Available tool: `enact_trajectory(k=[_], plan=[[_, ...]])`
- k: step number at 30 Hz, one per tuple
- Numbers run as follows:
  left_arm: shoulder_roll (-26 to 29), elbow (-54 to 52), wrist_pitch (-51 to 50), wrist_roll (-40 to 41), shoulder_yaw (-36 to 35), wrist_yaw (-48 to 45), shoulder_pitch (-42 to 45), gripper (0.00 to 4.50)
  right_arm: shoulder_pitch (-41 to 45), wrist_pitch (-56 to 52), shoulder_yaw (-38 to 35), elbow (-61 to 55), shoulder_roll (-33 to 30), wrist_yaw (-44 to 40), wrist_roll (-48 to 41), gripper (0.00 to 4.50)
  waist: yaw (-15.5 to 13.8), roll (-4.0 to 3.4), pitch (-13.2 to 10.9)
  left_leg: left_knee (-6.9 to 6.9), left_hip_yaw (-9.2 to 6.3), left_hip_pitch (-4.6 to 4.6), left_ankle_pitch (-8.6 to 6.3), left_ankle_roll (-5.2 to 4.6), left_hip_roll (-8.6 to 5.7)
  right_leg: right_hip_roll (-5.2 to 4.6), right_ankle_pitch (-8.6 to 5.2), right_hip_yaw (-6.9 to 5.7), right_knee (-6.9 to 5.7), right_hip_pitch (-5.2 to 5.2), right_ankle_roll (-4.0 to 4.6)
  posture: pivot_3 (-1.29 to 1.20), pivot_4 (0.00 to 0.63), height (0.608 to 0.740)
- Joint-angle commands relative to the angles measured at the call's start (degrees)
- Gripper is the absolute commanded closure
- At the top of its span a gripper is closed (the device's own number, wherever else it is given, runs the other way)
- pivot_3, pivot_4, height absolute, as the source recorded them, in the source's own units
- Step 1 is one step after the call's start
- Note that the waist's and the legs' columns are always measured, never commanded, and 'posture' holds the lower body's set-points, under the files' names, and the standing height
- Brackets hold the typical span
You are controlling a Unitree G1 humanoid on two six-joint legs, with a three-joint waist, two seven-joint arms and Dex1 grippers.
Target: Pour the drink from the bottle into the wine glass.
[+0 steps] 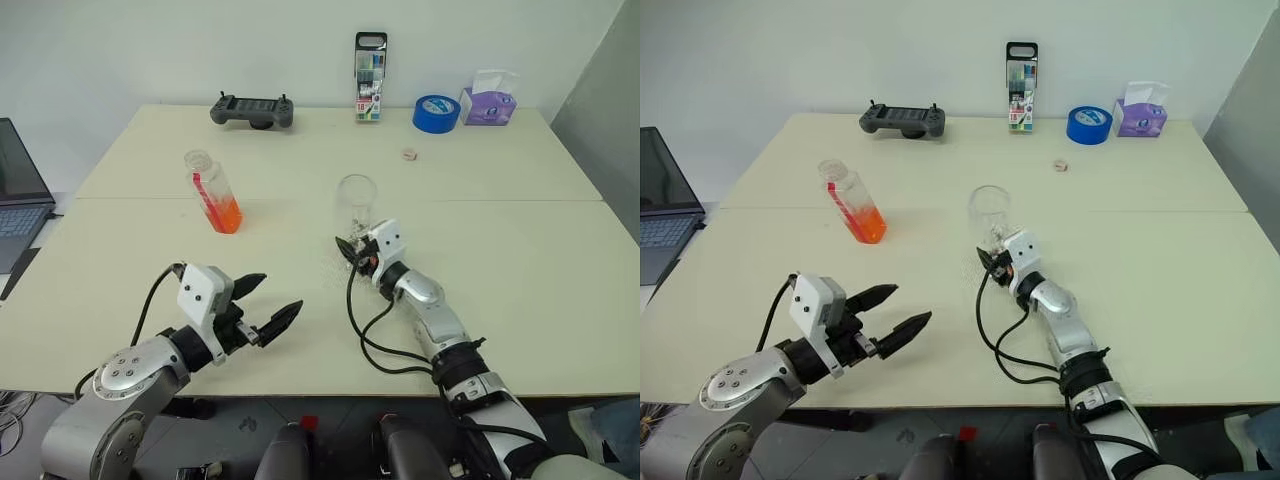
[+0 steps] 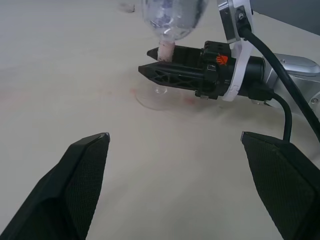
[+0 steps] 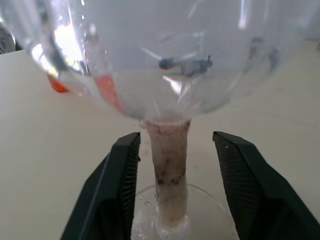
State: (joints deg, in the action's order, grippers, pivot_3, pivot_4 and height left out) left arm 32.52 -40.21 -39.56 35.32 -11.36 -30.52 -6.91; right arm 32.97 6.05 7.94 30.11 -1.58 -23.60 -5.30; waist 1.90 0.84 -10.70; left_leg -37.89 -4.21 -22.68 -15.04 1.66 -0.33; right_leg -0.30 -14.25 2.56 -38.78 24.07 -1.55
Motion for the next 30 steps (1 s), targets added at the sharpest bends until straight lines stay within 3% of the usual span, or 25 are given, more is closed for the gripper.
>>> enact_trajectory(k=[1,3,11,19,24,30], plan=[[0.26,-0.06,1.22,-0.51,0.78,0.14,1.45,0.0,0.28,-0.41,-0.42,-4.22,-0.29,-0.19,0.23,0.47,-0.01,0.0,0.0,0.0,-0.01,0.0,0.0,0.0,0.0,0.0,0.0,-0.01,0.0,0.0,0.0,0.0,0.15,0.74],[-0.18,0.42,1.33,-0.65,1.18,0.37,2.05,0.0,-0.16,-1.23,-0.24,-5.58,-0.69,-0.15,0.41,0.04,-0.01,0.0,0.0,0.0,-0.01,0.0,0.0,0.0,0.0,0.0,0.0,-0.01,0.0,0.0,0.0,0.0,0.15,0.74],[-6.79,2.99,7.54,-6.53,5.5,5.34,2.06,0.0,-7.88,-17.53,2.16,-28.09,-8.25,-5.66,-1.29,0.04,-0.21,0.01,0.01,-0.04,-0.02,-0.04,0.0,0.0,-0.06,-0.08,0.0,-0.01,0.03,-0.02,-0.01,0.0,0.15,0.74],[-15.16,9.39,13.75,-13.66,7.86,12.41,3.33,0.0,-14.1,-44.85,-4.06,-59.09,-26.32,-14.03,-13.77,0.04,-0.3,0.05,0.03,-0.05,-0.08,-0.06,-0.01,-0.01,-0.07,-0.26,-0.07,-0.08,0.09,-0.04,-0.12,0.0,0.15,0.74],[-14.94,18.16,19.48,-19.58,7.38,14.5,9.76,0.0,-1.58,-62.0,-13.98,-65.41,-40.08,-20.84,-29.77,0.04,-0.25,0.04,-0.01,-0.06,-0.01,-0.06,-0.01,-0.03,-0.09,-0.03,-0.09,-0.05,0.1,-0.04,-0.15,0.0,0.15,0.74],[-16.96,26.43,22.61,-20.81,5.95,15.97,17.11,0.0,18.4,-68.62,-15.3,-58.97,-42.5,-21.19,-37.59,0.04,-0.29,0.09,0.0,-0.01,0.07,-0.08,-0.02,-0.05,-0.03,0.05,-0.01,-0.24,0.18,-0.09,-0.02,0.0,0.15,0.74]])
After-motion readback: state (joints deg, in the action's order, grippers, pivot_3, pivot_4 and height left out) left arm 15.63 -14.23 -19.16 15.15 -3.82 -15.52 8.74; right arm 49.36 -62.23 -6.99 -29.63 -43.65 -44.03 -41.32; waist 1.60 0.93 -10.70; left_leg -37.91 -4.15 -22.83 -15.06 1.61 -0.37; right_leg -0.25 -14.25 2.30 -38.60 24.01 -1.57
